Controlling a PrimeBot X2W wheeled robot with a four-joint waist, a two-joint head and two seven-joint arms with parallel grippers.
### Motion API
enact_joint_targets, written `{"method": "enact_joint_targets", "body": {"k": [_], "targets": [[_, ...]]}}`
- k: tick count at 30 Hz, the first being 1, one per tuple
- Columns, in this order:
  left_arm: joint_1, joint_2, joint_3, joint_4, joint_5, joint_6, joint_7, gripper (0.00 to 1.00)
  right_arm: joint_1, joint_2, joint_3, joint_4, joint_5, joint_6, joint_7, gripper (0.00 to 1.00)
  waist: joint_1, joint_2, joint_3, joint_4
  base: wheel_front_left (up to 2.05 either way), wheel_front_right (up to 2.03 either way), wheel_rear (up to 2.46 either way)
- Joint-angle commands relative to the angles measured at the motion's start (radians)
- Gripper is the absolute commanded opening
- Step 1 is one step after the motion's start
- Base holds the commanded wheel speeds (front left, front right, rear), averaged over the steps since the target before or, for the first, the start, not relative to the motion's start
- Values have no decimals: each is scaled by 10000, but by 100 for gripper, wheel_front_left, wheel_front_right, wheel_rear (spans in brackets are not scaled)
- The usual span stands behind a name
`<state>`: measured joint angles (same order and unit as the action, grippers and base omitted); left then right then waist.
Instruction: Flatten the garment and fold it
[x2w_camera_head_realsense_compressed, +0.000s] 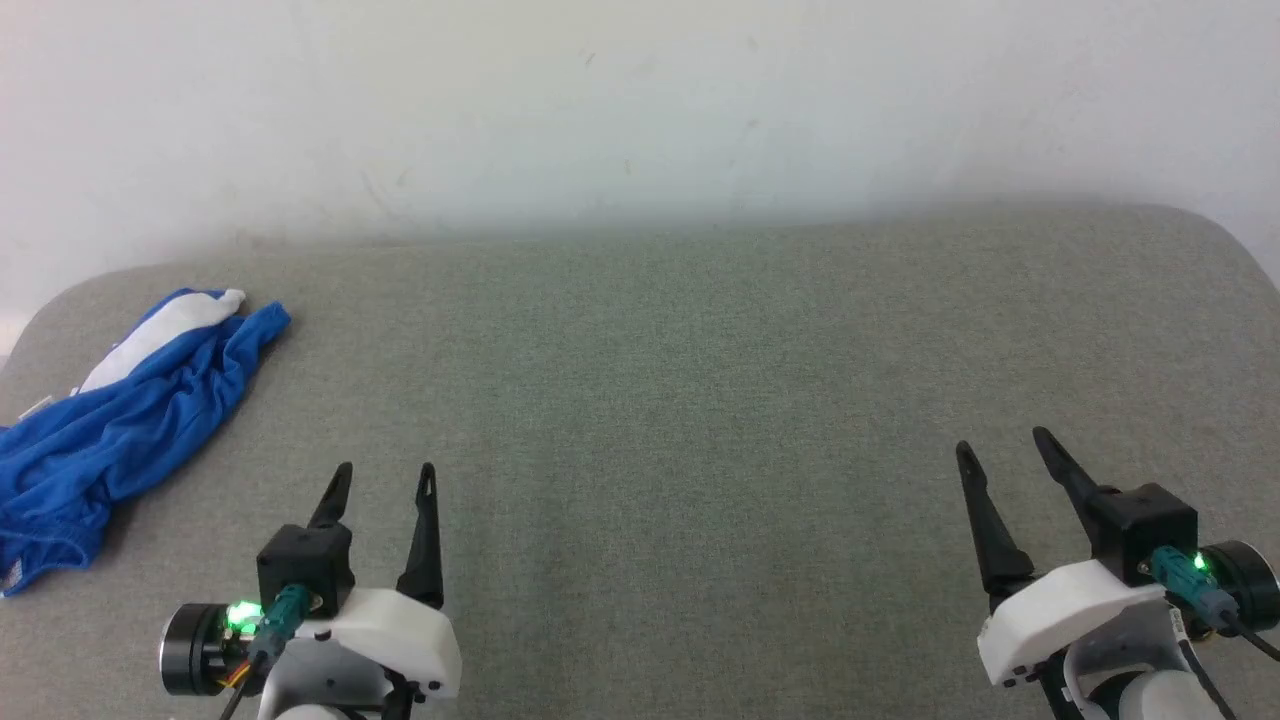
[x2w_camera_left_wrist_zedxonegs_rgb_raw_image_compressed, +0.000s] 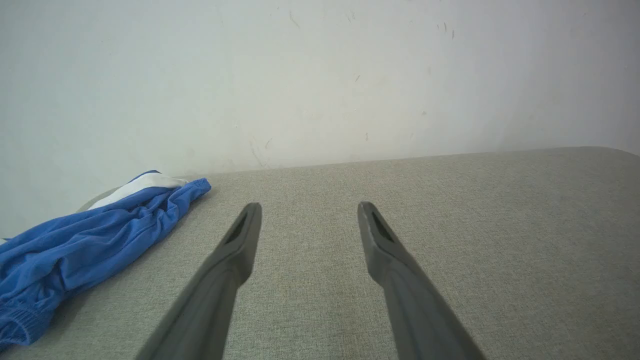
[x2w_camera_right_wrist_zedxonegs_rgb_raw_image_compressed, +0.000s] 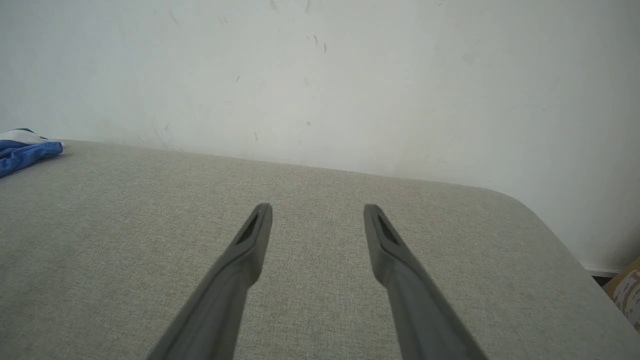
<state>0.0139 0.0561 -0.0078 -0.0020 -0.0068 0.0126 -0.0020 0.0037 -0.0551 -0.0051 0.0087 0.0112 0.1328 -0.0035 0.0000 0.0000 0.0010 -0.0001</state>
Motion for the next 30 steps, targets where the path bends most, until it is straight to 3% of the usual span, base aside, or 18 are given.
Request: {"method": "enact_joint_targets", "body": {"k": [1, 14, 30], "targets": [[-26, -3, -48, -3, 5, 138, -121, 100, 2, 3, -110, -25, 116, -1, -111, 100, 0, 0, 5, 0, 0, 0, 0], [-164, 9, -240, -89, 30, 493, -372, 100, 5, 7, -336, -156, 353, -3, -361, 100, 0, 0, 110, 248, 0, 0, 0], [-314, 4, -337, -305, -78, 919, -706, 100, 55, 14, -495, -372, 349, -6, -695, 100, 0, 0, 332, 1479, 0, 0, 0]]}}
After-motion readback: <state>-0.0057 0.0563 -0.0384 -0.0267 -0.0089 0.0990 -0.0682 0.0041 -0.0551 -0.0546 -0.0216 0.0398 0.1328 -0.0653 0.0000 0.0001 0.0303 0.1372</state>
